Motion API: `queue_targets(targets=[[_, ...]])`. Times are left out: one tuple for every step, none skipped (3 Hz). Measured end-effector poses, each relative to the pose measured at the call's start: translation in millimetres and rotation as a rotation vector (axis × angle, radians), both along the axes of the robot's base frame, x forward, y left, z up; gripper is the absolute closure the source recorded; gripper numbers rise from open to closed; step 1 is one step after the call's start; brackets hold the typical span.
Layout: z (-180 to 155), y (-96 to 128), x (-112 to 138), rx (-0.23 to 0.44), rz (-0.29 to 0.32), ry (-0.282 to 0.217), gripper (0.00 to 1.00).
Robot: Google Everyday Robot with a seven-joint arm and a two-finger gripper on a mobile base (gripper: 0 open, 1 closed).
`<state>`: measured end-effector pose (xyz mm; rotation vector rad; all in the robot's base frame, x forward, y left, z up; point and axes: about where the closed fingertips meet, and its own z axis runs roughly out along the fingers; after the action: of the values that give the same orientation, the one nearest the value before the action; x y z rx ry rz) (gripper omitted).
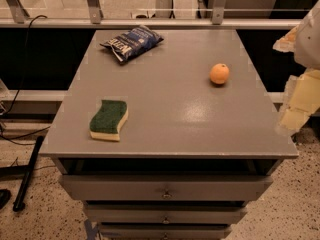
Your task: Pick orange
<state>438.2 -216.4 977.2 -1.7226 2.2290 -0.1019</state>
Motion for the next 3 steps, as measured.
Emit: queue_targets(targets=[[0.0,0.0,0.0,0.0,0.0,0.0,0.0],[-6.2,-1.9,15.7,0.017,0.003,-0.042,0.0],[-29.8,-6.1,58.6,0.073,-0.015,-0.107,0.0]])
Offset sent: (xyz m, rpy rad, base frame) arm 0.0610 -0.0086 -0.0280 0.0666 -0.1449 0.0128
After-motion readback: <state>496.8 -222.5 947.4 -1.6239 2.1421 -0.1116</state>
